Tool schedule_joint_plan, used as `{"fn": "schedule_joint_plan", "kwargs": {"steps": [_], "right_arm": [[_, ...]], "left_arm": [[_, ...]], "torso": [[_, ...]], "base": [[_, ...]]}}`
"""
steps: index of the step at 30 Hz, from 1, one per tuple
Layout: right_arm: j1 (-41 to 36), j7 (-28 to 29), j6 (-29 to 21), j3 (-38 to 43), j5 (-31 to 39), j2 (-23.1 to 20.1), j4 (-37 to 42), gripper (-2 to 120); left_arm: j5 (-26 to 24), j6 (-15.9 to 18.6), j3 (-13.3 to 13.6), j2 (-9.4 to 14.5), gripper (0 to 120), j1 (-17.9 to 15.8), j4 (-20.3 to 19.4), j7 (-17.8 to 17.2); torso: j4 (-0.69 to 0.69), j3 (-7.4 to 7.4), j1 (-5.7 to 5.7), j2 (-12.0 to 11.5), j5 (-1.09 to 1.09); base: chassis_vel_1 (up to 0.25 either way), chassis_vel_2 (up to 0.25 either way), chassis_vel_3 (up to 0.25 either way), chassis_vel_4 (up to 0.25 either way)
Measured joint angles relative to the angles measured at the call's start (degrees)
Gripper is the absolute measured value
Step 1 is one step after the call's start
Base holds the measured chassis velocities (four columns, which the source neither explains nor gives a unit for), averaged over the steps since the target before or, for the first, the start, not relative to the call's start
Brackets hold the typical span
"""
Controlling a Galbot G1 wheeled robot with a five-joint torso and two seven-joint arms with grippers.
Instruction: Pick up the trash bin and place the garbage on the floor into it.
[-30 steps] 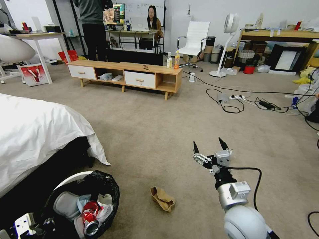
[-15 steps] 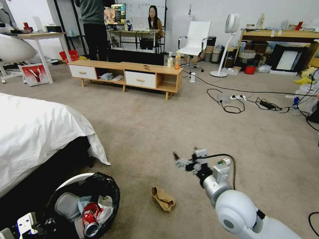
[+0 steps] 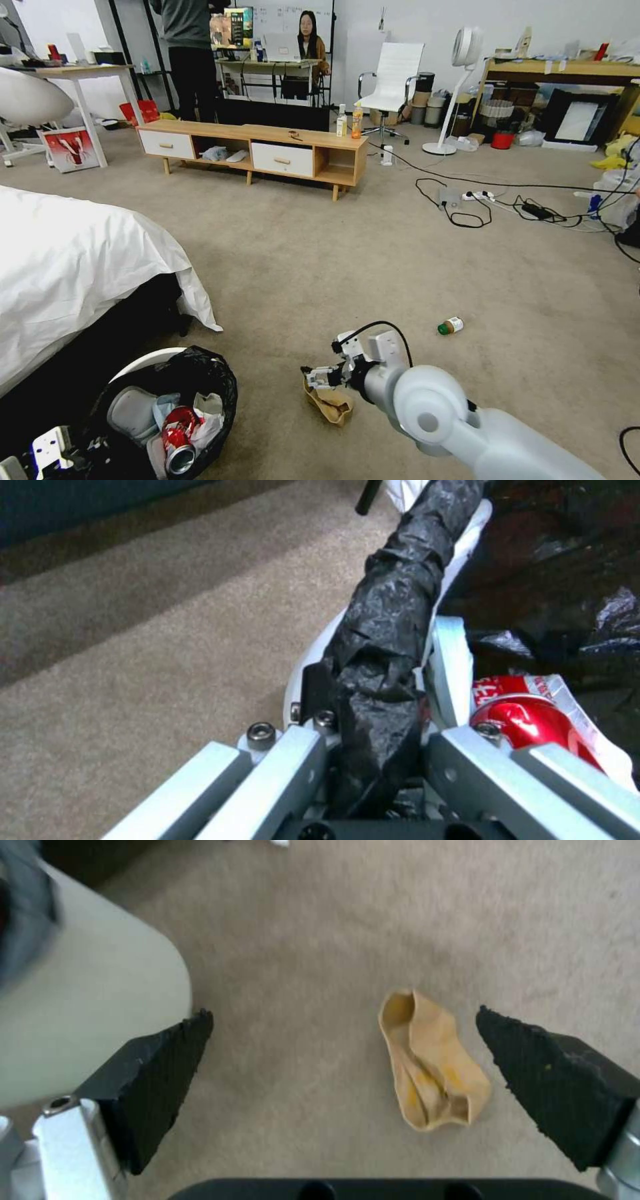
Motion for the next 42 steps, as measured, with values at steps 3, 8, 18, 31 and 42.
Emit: {"fn": "schedule_joint_plan", "kwargs": {"steps": [3, 8, 18, 31, 42], "right_arm": [[0.41, -0.01, -0.99, -1.16, -0.41, 0.91, -3.82, 100], [0.80, -1.13, -1.11, -1.98, -1.82, 1.84, -8.74, 100], [2.84, -5.85, -0.10, -4.89, -7.10, 4.97, -19.64, 100], [4.60, -11.36, 3.33, -8.80, -13.22, 12.90, -32.24, 100], [4.78, -15.39, 5.59, -9.64, -17.76, 17.75, -40.85, 99]], "left_arm": [[0.28, 0.00, -0.03, -0.20, 2, 0.01, 0.42, 0.03], [0.95, 0.00, 0.08, -0.48, 2, -0.22, 1.14, 0.32], [1.79, 0.00, 0.45, -1.05, 2, -1.27, 2.74, 0.70], [2.34, 0.00, 0.92, -1.25, 2, -2.09, 4.30, 1.07], [2.50, 0.00, 1.09, -1.25, 2, -1.79, 4.31, 1.20]], "torso": [[0.00, 0.00, 0.00, -0.01, 0.00], [0.00, 0.00, 0.00, 0.00, 0.00], [0.00, 0.00, 0.00, 0.00, 0.00], [0.00, 0.00, 0.00, 0.00, 0.00], [0.00, -0.01, 0.00, 0.00, 0.00]], "base": [[0.000, 0.000, 0.000, 0.000], [0.000, 0.000, 0.000, 0.000], [0.000, 0.000, 0.000, 0.000], [0.000, 0.000, 0.000, 0.000], [0.000, 0.000, 0.000, 0.000]]}}
